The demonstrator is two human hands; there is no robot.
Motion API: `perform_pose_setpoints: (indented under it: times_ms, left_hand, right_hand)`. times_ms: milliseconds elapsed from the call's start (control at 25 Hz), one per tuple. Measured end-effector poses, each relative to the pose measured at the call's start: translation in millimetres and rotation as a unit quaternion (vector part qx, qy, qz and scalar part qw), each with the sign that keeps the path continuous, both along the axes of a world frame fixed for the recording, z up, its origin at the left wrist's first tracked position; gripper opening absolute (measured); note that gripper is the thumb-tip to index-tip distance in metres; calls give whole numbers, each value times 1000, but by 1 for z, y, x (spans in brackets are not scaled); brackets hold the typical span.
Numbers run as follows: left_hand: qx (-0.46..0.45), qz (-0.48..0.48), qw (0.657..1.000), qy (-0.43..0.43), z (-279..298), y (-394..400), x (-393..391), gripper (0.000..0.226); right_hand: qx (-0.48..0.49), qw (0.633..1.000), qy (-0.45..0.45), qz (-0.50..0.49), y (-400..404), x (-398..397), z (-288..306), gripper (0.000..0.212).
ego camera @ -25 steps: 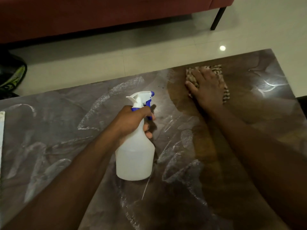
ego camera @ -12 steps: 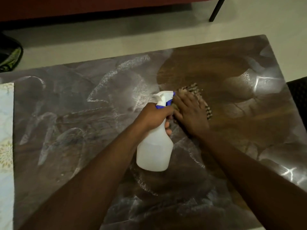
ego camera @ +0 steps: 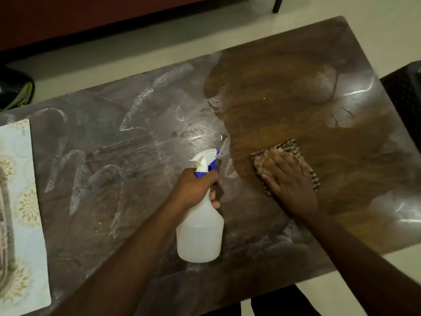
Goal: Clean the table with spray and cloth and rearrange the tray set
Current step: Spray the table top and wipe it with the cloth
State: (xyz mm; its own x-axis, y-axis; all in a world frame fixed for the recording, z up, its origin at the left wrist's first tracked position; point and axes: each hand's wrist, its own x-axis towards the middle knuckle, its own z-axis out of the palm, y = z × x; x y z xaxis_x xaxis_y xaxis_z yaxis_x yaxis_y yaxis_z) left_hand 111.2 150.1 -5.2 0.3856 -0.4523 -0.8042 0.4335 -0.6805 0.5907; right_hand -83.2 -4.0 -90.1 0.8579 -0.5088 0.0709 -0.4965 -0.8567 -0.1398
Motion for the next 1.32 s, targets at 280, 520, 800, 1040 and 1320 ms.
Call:
perform_pose_setpoints:
  times_ms: [280,520,800,1040,1320]
  left_hand:
    - [4,-16,1000,9,-2,2,-50,26]
    - [0,-9,1000,-7,15,30,-87,21]
    - [-8,12,1000,11,20,50,-135,22]
    - [-8,1,1000,12,15,57,-152,23]
    - [-35,-9,999,22,9,90,-142,21]
  right_hand:
    - [1,999,-40,12,48,-7,-8,42]
    - [41,958,-58,-279,32,-39,2,46]
    - [15,972,-45,-230,64,-131,0,41]
    - [18,999,-40,8,134,-141,-5,42]
    - [44,986,-43,-153,148,-81,-6,48]
